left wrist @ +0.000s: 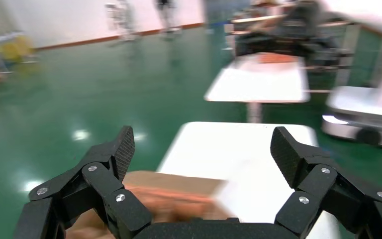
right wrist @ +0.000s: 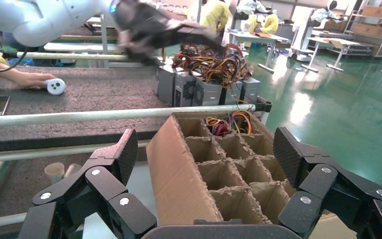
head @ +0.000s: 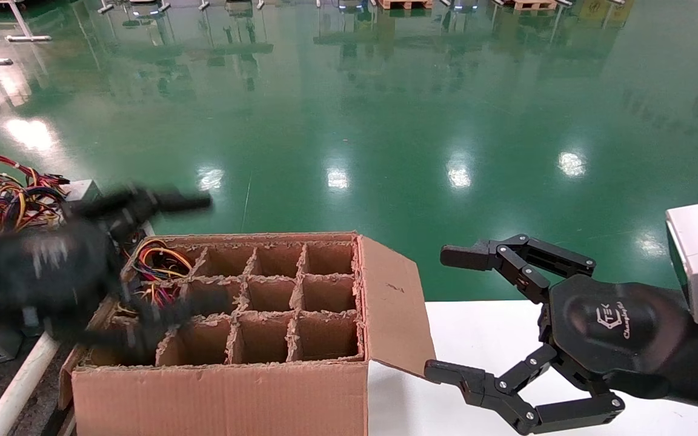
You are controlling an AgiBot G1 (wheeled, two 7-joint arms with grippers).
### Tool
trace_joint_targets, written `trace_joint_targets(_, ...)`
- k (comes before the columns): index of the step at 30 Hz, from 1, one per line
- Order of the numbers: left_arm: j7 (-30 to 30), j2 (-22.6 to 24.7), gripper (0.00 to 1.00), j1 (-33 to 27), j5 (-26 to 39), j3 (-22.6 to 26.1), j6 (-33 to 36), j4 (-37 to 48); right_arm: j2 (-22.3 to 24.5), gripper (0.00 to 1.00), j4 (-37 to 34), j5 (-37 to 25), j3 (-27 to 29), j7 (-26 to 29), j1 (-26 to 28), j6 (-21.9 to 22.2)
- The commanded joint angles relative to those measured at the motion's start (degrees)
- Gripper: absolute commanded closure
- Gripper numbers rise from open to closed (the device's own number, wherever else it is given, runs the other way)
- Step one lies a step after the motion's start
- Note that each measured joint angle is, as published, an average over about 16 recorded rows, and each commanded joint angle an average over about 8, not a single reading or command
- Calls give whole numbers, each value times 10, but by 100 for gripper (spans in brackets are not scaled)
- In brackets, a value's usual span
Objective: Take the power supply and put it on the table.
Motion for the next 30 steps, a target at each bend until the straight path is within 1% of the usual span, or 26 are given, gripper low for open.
trace_joint_targets(1, -5, 0, 0, 29, -14, -3, 10, -33, 0, 0, 0, 0, 0, 0, 0, 0)
trace_joint_targets(4, -11, 0, 6, 64, -29, -6, 21, -73, 0, 0, 0, 0, 0, 0, 0, 0)
trace_joint_targets(6, -12, 0, 10, 78, -35, -8, 26, -88, 0, 0, 0, 0, 0, 0, 0, 0)
trace_joint_targets(8, -13, 0, 12, 86, -38, -9, 28, -97, 0, 0, 0, 0, 0, 0, 0, 0)
trace_joint_targets(10, -14, 0, 10, 90, -41, -9, 30, -102, 0, 0, 0, 0, 0, 0, 0, 0)
trace_joint_targets(14, -13, 0, 2, 83, -38, -9, 27, -93, 0, 0, 0, 0, 0, 0, 0, 0)
trace_joint_targets(16, -13, 0, 0, 79, -37, -9, 26, -89, 0, 0, 0, 0, 0, 0, 0, 0)
trace_joint_targets(30, -11, 0, 0, 65, -30, -7, 22, -73, 0, 0, 0, 0, 0, 0, 0, 0)
